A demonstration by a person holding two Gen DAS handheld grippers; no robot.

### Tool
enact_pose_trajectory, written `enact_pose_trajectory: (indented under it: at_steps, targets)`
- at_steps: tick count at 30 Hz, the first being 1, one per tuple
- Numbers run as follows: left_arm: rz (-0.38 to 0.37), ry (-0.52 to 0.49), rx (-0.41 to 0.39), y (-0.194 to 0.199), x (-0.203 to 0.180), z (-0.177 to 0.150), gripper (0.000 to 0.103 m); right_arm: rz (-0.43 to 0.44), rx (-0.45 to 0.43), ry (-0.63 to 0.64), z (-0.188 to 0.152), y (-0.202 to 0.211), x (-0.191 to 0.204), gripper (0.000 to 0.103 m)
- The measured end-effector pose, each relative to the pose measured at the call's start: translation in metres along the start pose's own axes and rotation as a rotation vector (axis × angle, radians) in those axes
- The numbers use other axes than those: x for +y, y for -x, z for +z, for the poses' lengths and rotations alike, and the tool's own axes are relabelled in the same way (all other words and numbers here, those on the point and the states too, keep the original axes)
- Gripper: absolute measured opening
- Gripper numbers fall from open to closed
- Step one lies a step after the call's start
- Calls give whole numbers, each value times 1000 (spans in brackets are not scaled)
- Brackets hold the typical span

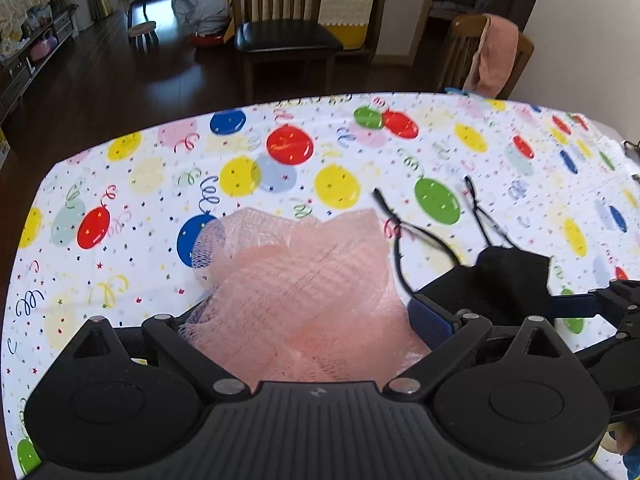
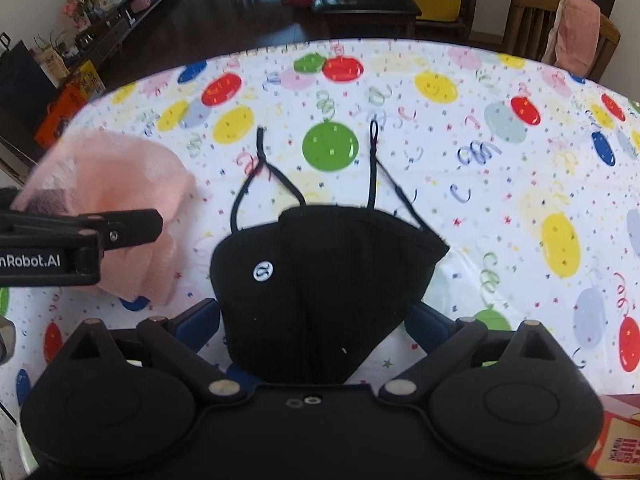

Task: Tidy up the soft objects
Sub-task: 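Close the left gripper on the pink puff while the right gripper grasps the black mask, then lift the pink puff and black mask and carry both over the red box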

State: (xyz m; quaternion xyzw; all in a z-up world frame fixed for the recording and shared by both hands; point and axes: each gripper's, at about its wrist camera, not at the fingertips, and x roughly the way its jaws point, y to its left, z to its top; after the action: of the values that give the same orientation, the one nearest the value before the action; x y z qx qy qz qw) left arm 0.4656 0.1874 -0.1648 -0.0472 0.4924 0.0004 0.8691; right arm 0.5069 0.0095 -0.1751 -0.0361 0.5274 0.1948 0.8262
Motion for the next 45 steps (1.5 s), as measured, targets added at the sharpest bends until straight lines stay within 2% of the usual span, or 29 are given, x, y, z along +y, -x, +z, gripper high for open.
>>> enact_pose_trajectory:
  at_steps: [5,8,9,13,15,16,20,27,29,36,45]
  targets:
    - [26,-2,12,-12,2,-5,99,-31,23,22,-4,-16,3,99]
    - [42,-6,8,-14,2,-8,98,-49,9,41,-6,-18,5,96]
    - [47,-9,5,-14,1,-8,96,-55,5,47,-6,-18,6,93]
    - [53,-12,2,-12,0,-10,76,-83,-7,74,-8,-16,9,84]
    - [60,-14,-1,-11,0,-11,67,-91,-10,80,-8,-15,9,74]
    - [62,-13,-5,-10,0,-12,62,-94,-13,79,-8,-14,9,72]
    - [61,4,-23,-2,3,-13,48,-111,-19,60,-8,-9,5,54]
    - [55,17,-52,16,6,-14,38,-127,-41,63,-12,5,4,24]
    - [50,24,-59,23,7,-14,37,-121,-47,66,-14,11,4,19]
    - [46,28,-83,53,4,-16,36,-109,-92,65,-22,40,4,16]
    - [-3,39,-124,108,-8,-25,36,-34,-141,62,-37,98,2,16]
